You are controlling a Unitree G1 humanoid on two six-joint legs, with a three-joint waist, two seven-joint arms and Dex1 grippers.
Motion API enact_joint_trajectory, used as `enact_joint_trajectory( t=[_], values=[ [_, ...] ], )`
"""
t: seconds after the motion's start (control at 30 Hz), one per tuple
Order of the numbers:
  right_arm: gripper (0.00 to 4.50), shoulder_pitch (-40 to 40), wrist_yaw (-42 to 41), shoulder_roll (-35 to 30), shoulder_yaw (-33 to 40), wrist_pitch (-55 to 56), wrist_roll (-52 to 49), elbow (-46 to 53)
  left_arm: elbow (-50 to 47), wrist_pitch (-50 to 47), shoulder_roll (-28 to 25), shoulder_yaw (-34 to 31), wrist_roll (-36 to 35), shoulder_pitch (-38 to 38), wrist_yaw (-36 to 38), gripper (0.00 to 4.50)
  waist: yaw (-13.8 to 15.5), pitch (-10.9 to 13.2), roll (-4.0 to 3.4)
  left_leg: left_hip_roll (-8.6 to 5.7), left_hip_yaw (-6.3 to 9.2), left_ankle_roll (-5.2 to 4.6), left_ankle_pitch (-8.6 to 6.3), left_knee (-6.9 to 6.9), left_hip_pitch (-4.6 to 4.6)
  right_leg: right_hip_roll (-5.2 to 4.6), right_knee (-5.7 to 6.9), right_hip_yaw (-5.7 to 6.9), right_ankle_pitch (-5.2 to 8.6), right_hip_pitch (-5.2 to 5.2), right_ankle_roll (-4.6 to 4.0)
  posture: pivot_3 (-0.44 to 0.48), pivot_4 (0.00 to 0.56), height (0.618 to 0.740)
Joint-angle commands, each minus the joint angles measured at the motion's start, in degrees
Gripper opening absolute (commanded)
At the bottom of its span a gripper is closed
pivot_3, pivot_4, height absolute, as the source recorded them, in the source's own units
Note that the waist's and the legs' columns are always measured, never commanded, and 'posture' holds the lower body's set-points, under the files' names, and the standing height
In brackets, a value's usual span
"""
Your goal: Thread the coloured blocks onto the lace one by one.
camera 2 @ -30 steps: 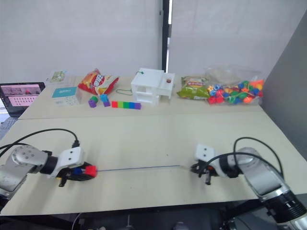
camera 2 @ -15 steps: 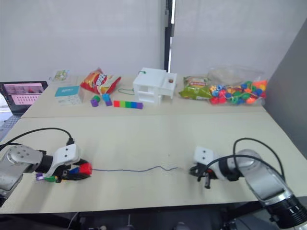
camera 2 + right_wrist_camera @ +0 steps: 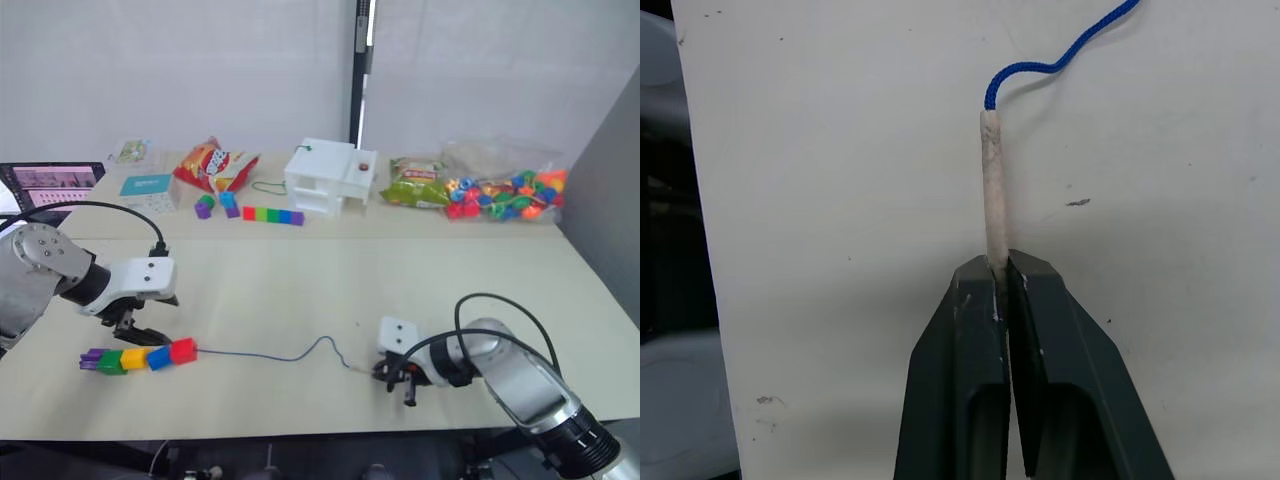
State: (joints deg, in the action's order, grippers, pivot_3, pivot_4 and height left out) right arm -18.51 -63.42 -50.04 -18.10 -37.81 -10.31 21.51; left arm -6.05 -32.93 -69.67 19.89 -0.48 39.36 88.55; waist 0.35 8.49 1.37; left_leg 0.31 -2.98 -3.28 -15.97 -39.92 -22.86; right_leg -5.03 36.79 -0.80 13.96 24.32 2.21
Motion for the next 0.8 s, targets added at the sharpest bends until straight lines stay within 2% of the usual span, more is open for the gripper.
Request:
enact_joint_trajectory(
  t=[0.03, 0.23, 0.37, 0.8],
  values=[
    [0.00, -0.8, 0.9, 1.2, -0.8, -0.6, 0.1, 1.4, -3.1, -10.8, 0.4, 6.7, 4.5, 4.8, 3.4, 3.90, -0.1, 0.0, 0.02, 0.02, 0.01, 0.00, 0.00, 0.00, -0.02, 0.04, -0.01, 0.01, 0.00, 0.00, 0.00, 0.000, 0.150, 0.740],
    [0.00, -0.6, 2.6, 2.4, -1.0, -1.7, 0.1, 2.3, -4.6, -16.4, 2.8, 14.3, 9.2, 8.6, 3.1, 3.90, 0.0, 0.1, 0.17, 0.15, 0.06, 0.00, 0.00, -0.10, -0.06, 0.17, -0.01, -0.05, 0.00, -0.01, 0.00, 0.000, 0.150, 0.740],
    [0.00, 0.3, 3.6, 2.3, -0.5, -2.7, -0.5, 3.3, -3.3, -16.4, 4.3, 15.4, 11.8, 7.1, 0.4, 3.90, 0.0, 0.1, 0.18, 0.18, 0.07, 0.00, 0.00, -0.09, -0.06, 0.18, 0.00, -0.04, 0.00, 0.00, 0.00, 0.000, 0.150, 0.740],
    [0.00, 0.6, 4.8, 1.8, 0.3, -4.9, -1.9, 5.1, -3.4, -19.8, 9.2, 16.2, 13.4, 0.2, -4.7, 3.90, 0.6, 0.0, 0.02, 0.15, 0.13, -0.01, 0.00, -0.19, 0.06, 0.12, 0.05, -0.05, 0.00, -0.18, 0.00, 0.000, 0.150, 0.740]
  ],
)
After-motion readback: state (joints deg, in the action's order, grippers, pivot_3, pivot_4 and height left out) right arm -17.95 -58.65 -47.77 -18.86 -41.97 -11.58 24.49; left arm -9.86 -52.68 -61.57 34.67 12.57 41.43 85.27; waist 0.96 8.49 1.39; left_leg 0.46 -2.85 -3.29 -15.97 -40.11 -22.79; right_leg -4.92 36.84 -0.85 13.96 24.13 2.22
